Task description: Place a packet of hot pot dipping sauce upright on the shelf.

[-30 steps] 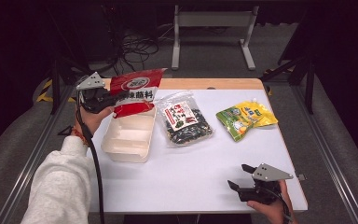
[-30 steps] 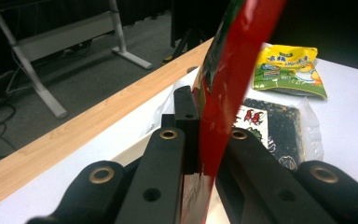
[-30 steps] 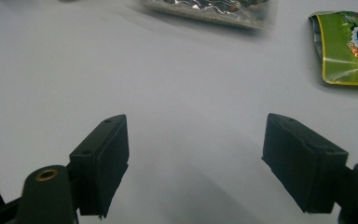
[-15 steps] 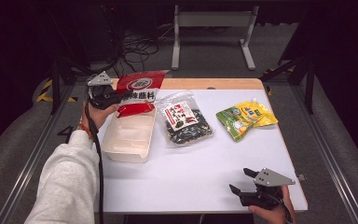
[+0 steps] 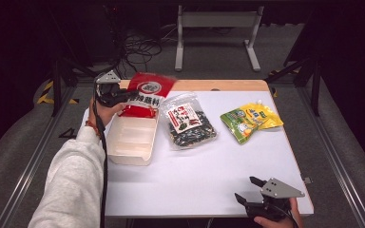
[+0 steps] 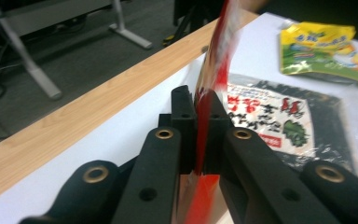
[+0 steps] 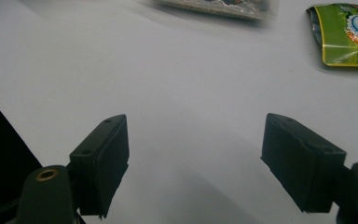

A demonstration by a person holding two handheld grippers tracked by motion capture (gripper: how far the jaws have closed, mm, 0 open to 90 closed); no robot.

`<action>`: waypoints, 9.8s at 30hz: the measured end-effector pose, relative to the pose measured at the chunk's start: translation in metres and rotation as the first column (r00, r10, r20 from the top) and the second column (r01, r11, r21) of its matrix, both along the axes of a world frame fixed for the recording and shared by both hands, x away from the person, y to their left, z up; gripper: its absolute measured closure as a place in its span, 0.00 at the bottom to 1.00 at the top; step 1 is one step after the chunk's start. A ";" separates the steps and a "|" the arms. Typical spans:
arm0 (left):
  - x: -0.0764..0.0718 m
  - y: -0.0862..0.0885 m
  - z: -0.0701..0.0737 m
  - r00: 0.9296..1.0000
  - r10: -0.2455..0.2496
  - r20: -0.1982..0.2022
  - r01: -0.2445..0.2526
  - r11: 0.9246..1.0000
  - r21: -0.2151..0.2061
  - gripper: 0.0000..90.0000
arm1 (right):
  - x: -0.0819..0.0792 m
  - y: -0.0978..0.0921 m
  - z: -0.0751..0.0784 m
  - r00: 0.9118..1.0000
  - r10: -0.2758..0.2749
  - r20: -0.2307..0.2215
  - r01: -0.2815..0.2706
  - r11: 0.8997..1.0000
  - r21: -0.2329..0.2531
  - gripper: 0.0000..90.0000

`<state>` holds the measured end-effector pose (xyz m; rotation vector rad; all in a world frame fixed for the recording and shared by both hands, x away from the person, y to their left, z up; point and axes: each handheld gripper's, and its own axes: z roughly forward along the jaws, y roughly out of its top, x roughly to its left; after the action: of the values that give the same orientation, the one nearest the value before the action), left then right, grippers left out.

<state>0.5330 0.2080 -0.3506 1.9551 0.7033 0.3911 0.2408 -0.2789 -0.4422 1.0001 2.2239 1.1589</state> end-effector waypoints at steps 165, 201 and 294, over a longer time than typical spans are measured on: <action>-0.255 -0.002 -0.105 0.998 -0.036 -0.056 0.046 0.982 0.181 0.18 | 0.197 0.040 -0.013 0.964 -0.120 -0.236 0.156 0.978 0.140 0.95; -0.258 -0.007 -0.102 0.996 -0.064 -0.058 0.072 0.985 0.157 0.18 | 0.106 0.018 0.005 0.969 0.060 -0.241 -0.046 0.997 0.061 1.00; -0.142 -0.169 -0.098 0.906 -0.300 -0.298 0.223 0.938 -0.265 0.65 | 0.047 -0.003 -0.009 0.995 0.072 -0.070 -0.083 0.982 -0.169 0.70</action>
<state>0.3908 0.0386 -0.4487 1.8822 0.6505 -0.1881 0.2878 -0.2820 -0.4511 0.8990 2.3856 0.9595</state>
